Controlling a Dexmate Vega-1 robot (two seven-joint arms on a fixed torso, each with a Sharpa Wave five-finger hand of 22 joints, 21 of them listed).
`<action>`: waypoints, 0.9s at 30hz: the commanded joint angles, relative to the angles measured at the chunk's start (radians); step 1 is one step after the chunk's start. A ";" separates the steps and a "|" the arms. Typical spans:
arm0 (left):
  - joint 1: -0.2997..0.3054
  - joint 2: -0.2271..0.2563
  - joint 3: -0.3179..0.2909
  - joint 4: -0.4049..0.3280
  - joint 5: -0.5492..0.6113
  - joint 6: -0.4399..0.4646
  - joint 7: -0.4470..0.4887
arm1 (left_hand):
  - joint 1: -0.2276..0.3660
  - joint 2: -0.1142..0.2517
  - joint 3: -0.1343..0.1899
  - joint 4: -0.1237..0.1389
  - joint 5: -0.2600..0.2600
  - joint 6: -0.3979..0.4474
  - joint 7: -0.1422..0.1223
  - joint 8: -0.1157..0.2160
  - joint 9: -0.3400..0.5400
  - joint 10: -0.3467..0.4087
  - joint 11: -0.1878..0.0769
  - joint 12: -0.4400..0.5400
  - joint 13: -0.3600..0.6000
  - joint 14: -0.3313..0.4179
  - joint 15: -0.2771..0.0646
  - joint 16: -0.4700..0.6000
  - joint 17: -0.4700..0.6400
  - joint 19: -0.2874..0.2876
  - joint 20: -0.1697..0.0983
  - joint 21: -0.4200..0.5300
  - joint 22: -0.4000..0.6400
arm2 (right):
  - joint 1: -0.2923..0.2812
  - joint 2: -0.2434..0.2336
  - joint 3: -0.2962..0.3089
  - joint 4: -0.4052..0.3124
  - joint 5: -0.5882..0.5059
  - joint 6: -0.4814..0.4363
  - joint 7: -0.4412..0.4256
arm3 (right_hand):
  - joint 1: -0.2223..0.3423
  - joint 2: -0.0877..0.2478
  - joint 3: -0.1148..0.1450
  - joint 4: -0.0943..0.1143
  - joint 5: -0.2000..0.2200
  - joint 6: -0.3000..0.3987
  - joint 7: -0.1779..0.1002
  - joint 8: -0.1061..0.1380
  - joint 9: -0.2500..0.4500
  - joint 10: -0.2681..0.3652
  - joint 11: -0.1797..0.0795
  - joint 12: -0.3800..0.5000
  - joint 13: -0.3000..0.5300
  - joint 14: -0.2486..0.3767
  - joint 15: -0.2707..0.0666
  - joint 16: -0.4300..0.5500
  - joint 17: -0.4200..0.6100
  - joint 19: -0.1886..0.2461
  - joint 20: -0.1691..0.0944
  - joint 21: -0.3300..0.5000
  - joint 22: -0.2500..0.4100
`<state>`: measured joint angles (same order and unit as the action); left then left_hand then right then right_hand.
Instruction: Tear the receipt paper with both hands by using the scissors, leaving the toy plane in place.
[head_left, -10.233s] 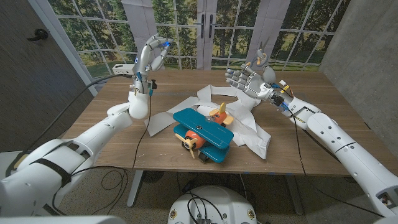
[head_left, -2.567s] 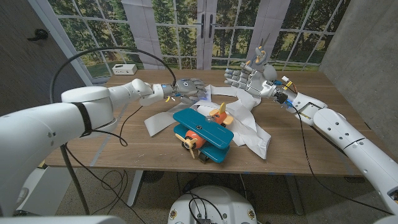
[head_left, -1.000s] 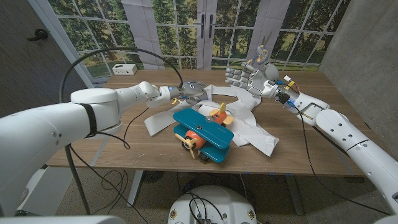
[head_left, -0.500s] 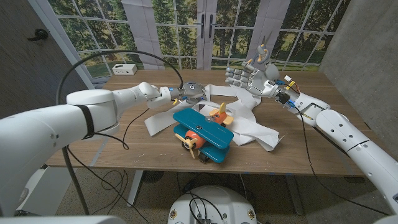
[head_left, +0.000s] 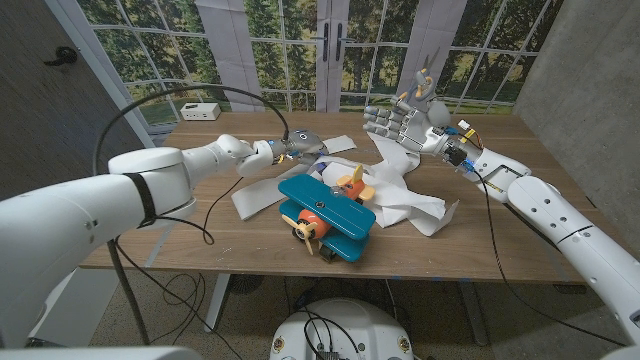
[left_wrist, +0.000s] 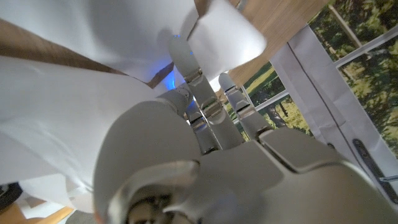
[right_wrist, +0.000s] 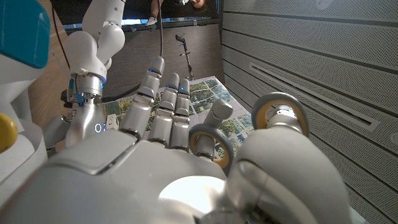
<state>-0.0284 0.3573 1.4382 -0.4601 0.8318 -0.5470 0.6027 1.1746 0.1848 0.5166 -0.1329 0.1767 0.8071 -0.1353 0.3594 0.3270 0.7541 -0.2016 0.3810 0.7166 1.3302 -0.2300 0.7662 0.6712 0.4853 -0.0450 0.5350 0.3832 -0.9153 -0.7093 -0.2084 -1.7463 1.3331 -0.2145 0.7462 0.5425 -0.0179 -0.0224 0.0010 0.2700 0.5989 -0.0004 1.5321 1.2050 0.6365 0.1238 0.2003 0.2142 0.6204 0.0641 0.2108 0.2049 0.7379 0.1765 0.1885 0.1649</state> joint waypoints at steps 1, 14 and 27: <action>0.024 -0.017 -0.063 0.054 -0.148 -0.042 -0.102 | 0.016 0.001 -0.013 -0.005 -0.001 -0.007 0.003 0.001 0.005 -0.006 -0.004 -0.007 0.024 -0.006 0.004 0.058 0.073 0.006 -0.032 0.047 0.031 | 0.014 0.014 -0.001 0.022 -0.001 0.006 -0.001 | 0.004 0.011 -0.007 0.001 -0.001 0.081 0.066 -0.010 -0.016 0.010 -0.005 0.006 0.000 0.005 -0.002 0.005 0.001 0.005 -0.008 0.002 0.005; 0.041 -0.031 -0.122 0.071 -0.308 -0.014 -0.190 | 0.038 0.003 -0.022 -0.016 -0.003 -0.003 0.034 0.001 0.012 0.009 0.023 -0.008 0.051 -0.038 0.004 0.078 0.095 0.038 -0.036 0.115 0.064 | 0.010 0.017 0.009 0.023 0.003 0.009 -0.007 | 0.011 0.020 -0.008 0.000 -0.001 0.083 0.072 -0.027 -0.036 0.008 -0.007 0.004 0.000 0.012 -0.008 0.007 0.001 0.011 -0.022 0.003 0.005; 0.190 0.116 -0.351 -0.253 -0.496 0.091 -0.278 | 0.066 -0.001 -0.032 -0.024 -0.003 0.010 0.054 0.012 0.035 0.017 0.038 -0.006 0.083 -0.051 0.003 0.091 0.102 0.027 -0.035 0.168 0.092 | 0.004 0.020 0.019 0.035 0.000 0.024 0.005 | 0.013 0.024 -0.015 0.001 -0.002 0.090 0.070 -0.060 -0.078 0.009 -0.007 0.004 0.001 0.014 -0.010 0.006 0.001 0.013 -0.028 0.002 0.006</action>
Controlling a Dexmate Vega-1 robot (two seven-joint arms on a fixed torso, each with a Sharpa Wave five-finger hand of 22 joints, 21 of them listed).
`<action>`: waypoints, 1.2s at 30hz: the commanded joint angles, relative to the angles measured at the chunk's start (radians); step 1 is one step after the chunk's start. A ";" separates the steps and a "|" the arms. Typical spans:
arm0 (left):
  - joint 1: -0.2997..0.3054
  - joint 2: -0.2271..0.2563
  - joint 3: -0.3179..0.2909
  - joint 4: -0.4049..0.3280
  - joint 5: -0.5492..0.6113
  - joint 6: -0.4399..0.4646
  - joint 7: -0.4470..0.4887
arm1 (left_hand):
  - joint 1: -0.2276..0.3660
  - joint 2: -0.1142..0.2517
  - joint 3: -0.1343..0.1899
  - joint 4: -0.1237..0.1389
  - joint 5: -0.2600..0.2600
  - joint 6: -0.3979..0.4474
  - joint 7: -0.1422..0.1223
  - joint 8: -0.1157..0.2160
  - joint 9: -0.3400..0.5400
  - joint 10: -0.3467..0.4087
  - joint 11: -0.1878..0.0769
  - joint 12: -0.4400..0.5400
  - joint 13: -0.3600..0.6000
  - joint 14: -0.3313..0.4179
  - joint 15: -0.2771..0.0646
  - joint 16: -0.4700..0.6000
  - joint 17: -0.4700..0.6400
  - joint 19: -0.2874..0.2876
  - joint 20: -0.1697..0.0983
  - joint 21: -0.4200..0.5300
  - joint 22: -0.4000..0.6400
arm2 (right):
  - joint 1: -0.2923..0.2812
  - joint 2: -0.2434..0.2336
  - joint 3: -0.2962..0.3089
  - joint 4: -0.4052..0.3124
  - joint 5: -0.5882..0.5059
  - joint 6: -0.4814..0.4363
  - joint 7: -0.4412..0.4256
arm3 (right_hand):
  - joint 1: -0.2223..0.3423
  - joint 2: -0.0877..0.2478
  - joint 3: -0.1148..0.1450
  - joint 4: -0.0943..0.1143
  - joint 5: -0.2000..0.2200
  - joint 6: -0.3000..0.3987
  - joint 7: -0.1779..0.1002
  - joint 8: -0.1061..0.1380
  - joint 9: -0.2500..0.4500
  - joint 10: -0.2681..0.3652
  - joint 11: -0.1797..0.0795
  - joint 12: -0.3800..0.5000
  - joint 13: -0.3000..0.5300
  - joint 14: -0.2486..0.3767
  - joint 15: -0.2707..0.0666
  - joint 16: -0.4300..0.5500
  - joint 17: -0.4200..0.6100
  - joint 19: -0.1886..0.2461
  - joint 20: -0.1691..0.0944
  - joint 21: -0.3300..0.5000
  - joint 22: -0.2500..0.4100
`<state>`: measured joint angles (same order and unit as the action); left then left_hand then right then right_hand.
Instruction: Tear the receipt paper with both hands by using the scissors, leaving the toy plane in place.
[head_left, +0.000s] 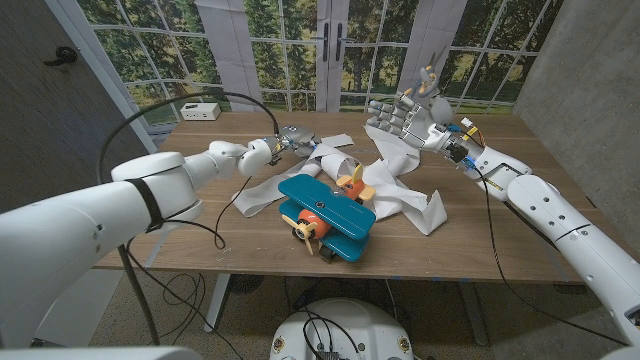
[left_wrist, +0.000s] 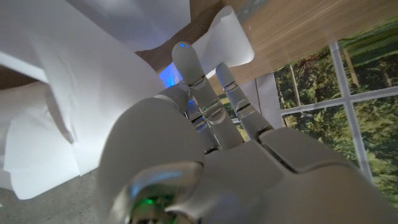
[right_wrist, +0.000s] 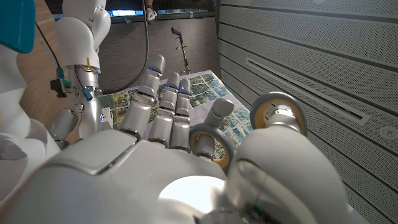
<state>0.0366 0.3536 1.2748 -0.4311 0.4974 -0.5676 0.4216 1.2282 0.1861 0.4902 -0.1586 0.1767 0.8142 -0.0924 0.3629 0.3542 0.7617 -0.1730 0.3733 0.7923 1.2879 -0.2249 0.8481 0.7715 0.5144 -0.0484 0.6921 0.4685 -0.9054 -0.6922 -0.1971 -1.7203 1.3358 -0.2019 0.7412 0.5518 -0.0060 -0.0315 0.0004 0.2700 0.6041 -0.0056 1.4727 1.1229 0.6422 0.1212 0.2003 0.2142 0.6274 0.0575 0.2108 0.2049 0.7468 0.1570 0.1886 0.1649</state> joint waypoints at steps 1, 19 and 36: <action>0.141 0.129 -0.207 -0.312 -0.169 0.130 -0.101 | 0.014 -0.002 -0.006 0.002 -0.003 0.004 0.011 0.010 0.009 0.009 0.008 0.002 0.009 -0.009 -0.002 0.011 0.003 -0.004 -0.033 0.013 0.008 | -0.006 0.003 0.008 0.010 -0.003 0.012 0.012 | 0.004 0.012 -0.006 0.002 -0.003 0.084 0.077 0.001 0.007 0.003 -0.004 0.004 0.001 0.007 -0.004 0.006 0.001 0.003 -0.009 0.002 0.006; 0.300 0.125 -0.444 -0.491 -0.338 0.213 -0.188 | 0.023 -0.003 -0.027 0.010 -0.001 -0.005 -0.001 0.017 0.039 -0.001 0.000 -0.007 0.045 -0.030 -0.002 0.013 -0.003 -0.042 -0.029 0.064 0.031 | 0.003 -0.001 0.004 0.030 -0.010 0.007 0.042 | 0.006 0.014 -0.016 0.002 -0.003 0.080 0.076 -0.007 0.007 -0.001 -0.003 0.001 0.001 0.006 0.000 0.004 0.002 0.002 0.004 0.001 0.005; 0.402 0.064 -0.602 -0.615 -0.590 0.300 -0.289 | 0.032 -0.005 -0.038 0.010 0.001 0.001 -0.002 0.013 0.039 0.001 -0.001 -0.012 0.066 -0.035 -0.003 0.017 -0.004 -0.054 -0.031 0.103 0.042 | 0.025 0.005 -0.025 0.063 -0.015 -0.019 0.073 | 0.010 0.015 -0.024 0.002 -0.003 0.076 0.077 -0.021 -0.003 -0.005 -0.001 0.000 0.000 -0.006 0.011 0.000 0.002 -0.004 0.019 -0.001 0.005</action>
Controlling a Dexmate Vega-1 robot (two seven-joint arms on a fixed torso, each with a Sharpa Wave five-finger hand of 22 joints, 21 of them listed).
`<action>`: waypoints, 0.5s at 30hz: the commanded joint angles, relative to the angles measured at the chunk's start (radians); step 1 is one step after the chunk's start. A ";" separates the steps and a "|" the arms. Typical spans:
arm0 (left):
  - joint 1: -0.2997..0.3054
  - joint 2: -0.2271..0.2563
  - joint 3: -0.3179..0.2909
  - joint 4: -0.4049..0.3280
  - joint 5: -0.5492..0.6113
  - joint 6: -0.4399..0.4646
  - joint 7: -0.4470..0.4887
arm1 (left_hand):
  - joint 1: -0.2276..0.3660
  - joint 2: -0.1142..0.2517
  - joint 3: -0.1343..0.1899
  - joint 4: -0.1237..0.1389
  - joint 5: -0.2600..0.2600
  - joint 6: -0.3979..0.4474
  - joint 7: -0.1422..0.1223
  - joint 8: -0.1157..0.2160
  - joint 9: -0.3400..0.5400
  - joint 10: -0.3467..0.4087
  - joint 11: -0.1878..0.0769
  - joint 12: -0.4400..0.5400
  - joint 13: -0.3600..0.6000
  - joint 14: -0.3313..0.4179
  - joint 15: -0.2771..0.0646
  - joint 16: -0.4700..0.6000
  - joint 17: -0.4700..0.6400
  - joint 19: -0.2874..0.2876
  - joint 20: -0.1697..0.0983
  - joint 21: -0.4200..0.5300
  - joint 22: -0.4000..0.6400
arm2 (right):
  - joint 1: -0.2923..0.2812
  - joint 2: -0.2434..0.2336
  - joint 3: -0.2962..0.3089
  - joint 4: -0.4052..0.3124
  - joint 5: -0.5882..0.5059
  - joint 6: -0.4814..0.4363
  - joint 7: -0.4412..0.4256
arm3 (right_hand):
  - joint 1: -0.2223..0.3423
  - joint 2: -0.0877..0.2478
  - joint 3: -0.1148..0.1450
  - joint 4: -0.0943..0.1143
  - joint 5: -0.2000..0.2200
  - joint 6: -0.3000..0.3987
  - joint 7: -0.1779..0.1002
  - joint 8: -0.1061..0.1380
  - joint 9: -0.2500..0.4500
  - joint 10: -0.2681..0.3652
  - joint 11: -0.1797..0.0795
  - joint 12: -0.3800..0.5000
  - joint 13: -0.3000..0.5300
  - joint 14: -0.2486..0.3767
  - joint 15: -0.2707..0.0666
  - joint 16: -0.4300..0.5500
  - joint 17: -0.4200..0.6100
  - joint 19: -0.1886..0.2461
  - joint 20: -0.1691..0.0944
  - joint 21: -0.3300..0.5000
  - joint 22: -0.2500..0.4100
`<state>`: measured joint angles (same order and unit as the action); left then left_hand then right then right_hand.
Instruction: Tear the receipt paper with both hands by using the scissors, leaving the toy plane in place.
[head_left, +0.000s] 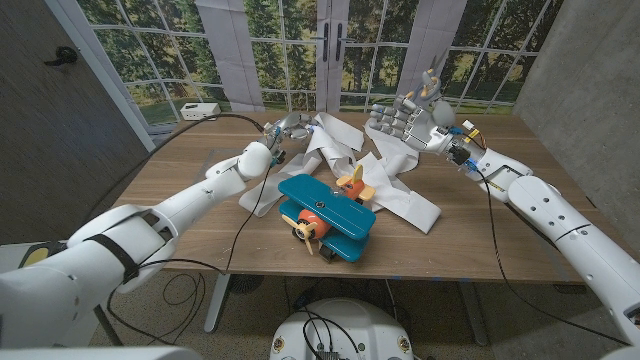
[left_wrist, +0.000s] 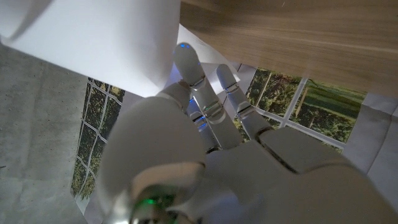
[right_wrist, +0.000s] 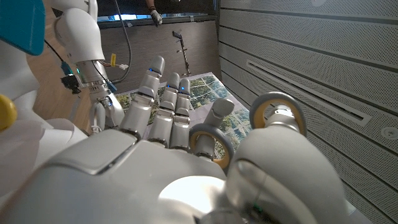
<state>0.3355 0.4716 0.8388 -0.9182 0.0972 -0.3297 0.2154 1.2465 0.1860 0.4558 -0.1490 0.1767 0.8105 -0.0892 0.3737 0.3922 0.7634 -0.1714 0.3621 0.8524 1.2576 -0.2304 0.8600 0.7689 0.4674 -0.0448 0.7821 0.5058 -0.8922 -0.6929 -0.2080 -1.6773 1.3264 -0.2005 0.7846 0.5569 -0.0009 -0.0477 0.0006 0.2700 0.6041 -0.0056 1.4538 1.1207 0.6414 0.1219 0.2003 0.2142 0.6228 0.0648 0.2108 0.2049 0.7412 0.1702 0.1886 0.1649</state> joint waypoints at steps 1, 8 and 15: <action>0.104 -0.054 -0.168 -0.130 -0.192 0.065 -0.086 | 0.014 -0.005 -0.004 0.000 0.001 0.005 -0.004 0.001 0.001 -0.001 -0.001 -0.002 0.007 -0.003 0.003 0.007 0.000 -0.008 -0.034 0.016 0.005 | 0.012 0.006 -0.014 0.021 -0.006 -0.021 0.030 | 0.005 0.010 -0.008 0.002 -0.003 0.075 0.077 -0.001 0.001 -0.004 -0.002 0.000 0.000 0.000 0.004 0.001 0.002 0.001 0.006 -0.001 0.005; 0.133 -0.085 -0.220 -0.174 -0.328 0.104 -0.154 | 0.017 -0.005 -0.009 0.001 0.001 0.004 -0.005 -0.001 0.003 0.001 0.000 -0.004 0.016 -0.005 0.003 0.008 -0.002 -0.019 -0.036 0.031 0.008 | 0.010 0.006 -0.014 0.025 -0.007 -0.020 0.040 | 0.006 0.012 -0.011 0.002 -0.003 0.080 0.077 -0.008 -0.009 -0.004 0.000 0.001 0.000 0.000 0.003 0.001 0.002 0.001 0.007 -0.001 0.005; 0.147 -0.105 -0.255 -0.205 -0.436 0.160 -0.208 | 0.019 -0.006 -0.013 0.002 0.001 0.007 -0.007 -0.002 0.002 -0.001 -0.003 -0.007 0.023 -0.007 0.003 0.008 -0.003 -0.025 -0.035 0.043 0.010 | 0.009 0.007 -0.018 0.030 -0.008 -0.025 0.042 | 0.007 0.012 -0.013 0.002 -0.003 0.076 0.078 0.001 0.007 -0.004 0.000 0.001 0.000 0.000 0.004 0.001 0.002 0.000 0.008 -0.001 0.005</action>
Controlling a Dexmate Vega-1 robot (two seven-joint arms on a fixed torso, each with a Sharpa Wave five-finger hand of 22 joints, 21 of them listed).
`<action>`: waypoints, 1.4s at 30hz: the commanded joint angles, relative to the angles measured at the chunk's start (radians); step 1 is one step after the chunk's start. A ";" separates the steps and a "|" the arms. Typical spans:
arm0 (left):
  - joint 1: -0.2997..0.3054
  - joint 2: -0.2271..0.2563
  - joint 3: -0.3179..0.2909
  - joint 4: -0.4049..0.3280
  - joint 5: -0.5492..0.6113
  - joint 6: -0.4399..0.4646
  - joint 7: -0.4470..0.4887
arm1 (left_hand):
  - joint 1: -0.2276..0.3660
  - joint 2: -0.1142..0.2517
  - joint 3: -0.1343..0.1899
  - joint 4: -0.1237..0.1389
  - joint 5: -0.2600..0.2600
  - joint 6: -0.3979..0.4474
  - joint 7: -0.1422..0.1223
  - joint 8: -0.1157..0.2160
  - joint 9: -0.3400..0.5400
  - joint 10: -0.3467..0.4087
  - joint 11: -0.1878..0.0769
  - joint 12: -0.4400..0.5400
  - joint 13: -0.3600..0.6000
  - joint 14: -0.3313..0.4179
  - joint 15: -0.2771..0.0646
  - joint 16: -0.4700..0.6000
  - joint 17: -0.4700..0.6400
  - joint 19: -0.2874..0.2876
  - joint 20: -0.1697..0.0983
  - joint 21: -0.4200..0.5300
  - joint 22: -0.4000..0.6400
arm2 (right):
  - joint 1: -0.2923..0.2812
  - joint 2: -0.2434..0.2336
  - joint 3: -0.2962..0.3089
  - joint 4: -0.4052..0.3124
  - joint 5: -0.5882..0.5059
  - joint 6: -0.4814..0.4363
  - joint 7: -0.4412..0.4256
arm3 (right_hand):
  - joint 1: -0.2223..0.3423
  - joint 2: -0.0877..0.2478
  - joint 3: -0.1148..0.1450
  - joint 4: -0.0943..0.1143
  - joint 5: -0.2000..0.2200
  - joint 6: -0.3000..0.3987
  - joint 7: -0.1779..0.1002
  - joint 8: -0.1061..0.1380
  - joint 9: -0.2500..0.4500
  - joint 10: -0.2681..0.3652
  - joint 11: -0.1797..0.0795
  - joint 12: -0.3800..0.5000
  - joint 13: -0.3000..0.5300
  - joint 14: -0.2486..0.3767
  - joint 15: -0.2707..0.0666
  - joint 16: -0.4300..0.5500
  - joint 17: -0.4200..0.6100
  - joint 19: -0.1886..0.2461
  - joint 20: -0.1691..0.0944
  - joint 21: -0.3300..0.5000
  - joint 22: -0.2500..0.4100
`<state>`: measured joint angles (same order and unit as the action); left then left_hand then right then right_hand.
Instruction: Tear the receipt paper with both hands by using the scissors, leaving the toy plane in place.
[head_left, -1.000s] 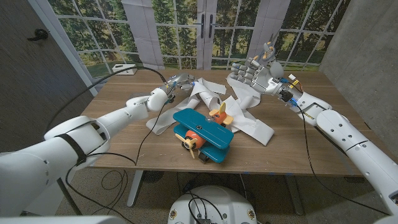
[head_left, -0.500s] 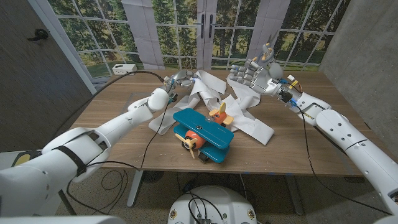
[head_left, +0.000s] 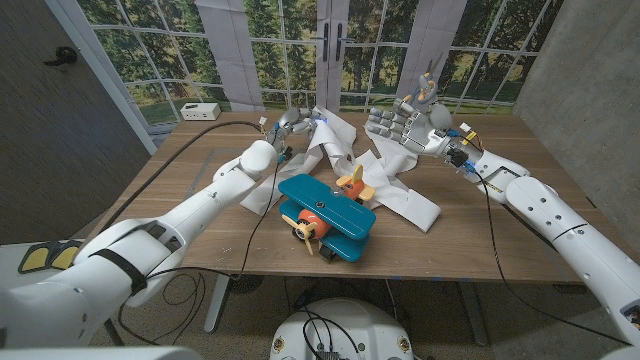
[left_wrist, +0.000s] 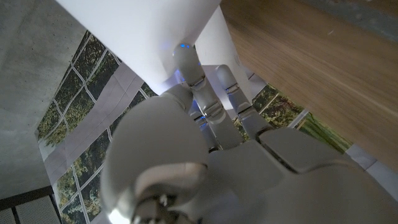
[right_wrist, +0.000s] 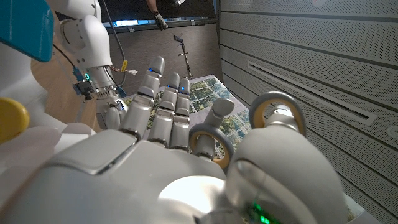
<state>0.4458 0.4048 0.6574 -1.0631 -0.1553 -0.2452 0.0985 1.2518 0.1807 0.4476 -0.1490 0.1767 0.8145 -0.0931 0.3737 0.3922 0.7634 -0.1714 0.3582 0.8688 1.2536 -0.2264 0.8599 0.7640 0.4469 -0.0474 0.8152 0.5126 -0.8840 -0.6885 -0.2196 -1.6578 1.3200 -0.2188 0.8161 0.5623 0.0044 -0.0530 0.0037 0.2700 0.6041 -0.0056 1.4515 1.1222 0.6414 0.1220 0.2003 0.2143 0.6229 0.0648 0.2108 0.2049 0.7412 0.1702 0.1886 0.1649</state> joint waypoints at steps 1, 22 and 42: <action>0.038 -0.042 -0.079 -0.063 -0.201 0.082 -0.101 | 0.014 0.000 -0.005 0.002 0.001 0.002 -0.001 -0.003 0.002 -0.001 -0.003 -0.004 0.007 -0.002 -0.001 0.009 0.002 -0.006 -0.033 0.012 0.004 | 0.001 0.003 -0.007 0.012 -0.001 -0.008 0.012 | 0.002 0.008 -0.008 -0.001 -0.003 0.078 0.078 0.000 0.002 -0.004 0.000 0.001 0.000 0.000 0.005 0.001 0.002 -0.001 0.008 -0.001 0.005; 0.022 -0.092 -0.122 -0.033 -0.359 0.105 -0.182 | 0.018 -0.002 -0.017 0.004 0.001 0.005 -0.003 -0.009 0.002 0.004 -0.001 -0.017 0.019 -0.005 -0.001 0.011 -0.001 -0.027 -0.037 0.052 0.006 | 0.005 0.002 -0.018 0.004 -0.011 -0.015 0.002 | 0.005 0.010 -0.016 0.000 -0.002 0.077 0.081 -0.005 0.000 -0.005 0.002 0.001 0.000 0.001 0.005 0.002 0.002 -0.001 0.010 -0.001 0.005; 0.010 -0.061 -0.074 -0.018 -0.248 0.021 -0.153 | 0.013 0.011 0.004 0.009 0.033 0.017 0.001 -0.048 -0.002 0.039 -0.020 -0.071 -0.009 -0.158 -0.005 -0.116 -0.107 -0.154 0.068 0.061 -0.067 | 0.002 -0.002 -0.008 0.006 -0.011 -0.007 0.003 | 0.006 0.012 -0.022 0.000 -0.002 0.079 0.081 -0.009 -0.001 -0.005 0.001 0.001 0.000 0.000 0.004 0.003 0.003 -0.003 0.008 -0.001 0.005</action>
<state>0.4640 0.3125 0.5372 -1.0831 -0.5261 -0.1499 -0.1070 1.2676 0.1808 0.4319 -0.1466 0.1901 0.8144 -0.0930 0.3385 0.3914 0.7856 -0.1861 0.3042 0.8746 1.1482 -0.2285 0.8014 0.7094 0.3241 0.0000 0.8856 0.4788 -0.8756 -0.6851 -0.2385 -1.6492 1.3094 -0.2345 0.8215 0.5675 0.0096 -0.0655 0.0023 0.2700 0.6042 -0.0056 1.4436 1.1201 0.6395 0.1239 0.2003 0.2142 0.6196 0.0681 0.2108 0.2049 0.7377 0.1736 0.1887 0.1649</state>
